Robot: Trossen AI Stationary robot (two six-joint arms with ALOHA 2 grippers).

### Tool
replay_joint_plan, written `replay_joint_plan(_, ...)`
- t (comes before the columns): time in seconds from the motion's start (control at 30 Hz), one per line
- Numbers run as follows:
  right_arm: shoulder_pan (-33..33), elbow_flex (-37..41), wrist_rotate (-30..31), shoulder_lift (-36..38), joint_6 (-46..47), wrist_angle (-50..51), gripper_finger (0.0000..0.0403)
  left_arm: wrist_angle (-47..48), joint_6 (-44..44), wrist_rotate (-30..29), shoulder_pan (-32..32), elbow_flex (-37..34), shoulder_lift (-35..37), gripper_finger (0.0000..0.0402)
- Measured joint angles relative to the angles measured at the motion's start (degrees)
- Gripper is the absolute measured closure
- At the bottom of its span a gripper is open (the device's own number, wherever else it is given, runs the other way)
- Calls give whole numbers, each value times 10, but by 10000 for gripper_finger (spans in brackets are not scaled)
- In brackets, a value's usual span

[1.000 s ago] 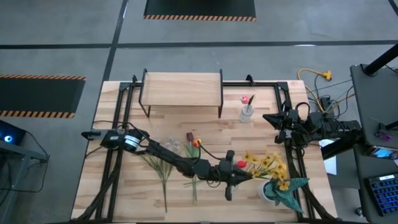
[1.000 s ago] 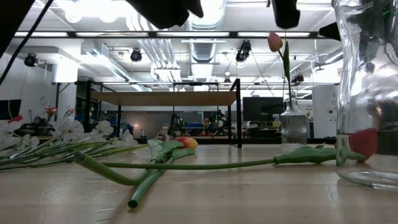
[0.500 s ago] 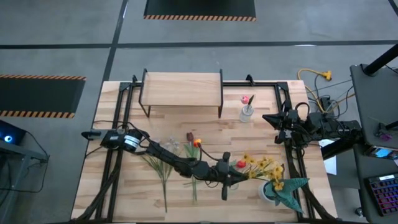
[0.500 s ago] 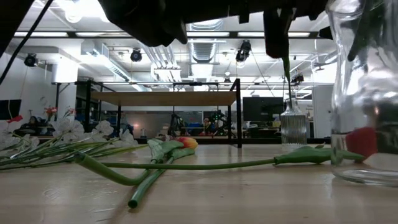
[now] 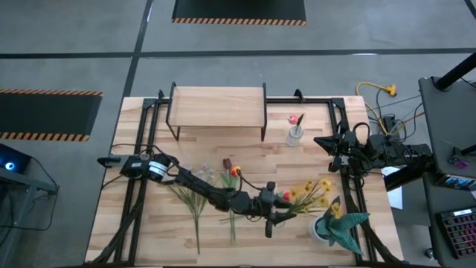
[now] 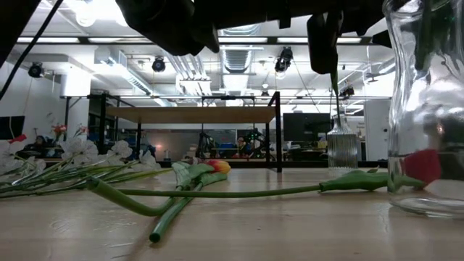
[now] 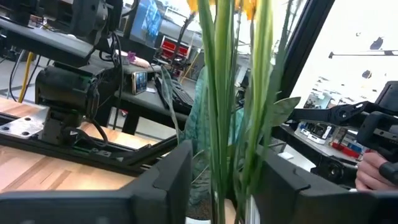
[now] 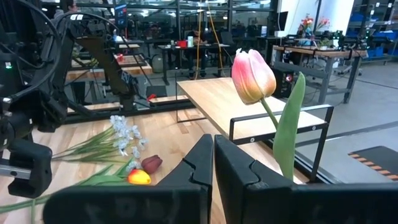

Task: Pick and place flowers into a vace then onto a shelf
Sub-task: Put the yellow flowers into the bottom transparent vase

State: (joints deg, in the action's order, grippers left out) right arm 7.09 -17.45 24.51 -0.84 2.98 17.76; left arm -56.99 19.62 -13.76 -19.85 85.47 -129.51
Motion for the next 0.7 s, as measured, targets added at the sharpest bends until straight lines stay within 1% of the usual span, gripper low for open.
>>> replay_joint_plan(0.13, 0, 0, 0, 0, 0, 0, 394, 0, 3, 1, 0, 0, 6, 233)
replay_joint_plan(0.27, 0, 0, 0, 0, 0, 0, 394, 0, 21, 5, 0, 0, 24, 215)
replay_joint_plan(0.53, 0, 0, 0, 0, 0, 1, 394, 21, 22, 15, 0, -6, 71, 209)
replay_joint_plan(0.7, 0, 0, 0, 0, 0, 1, 394, 41, 22, 16, 0, -24, 112, 209)
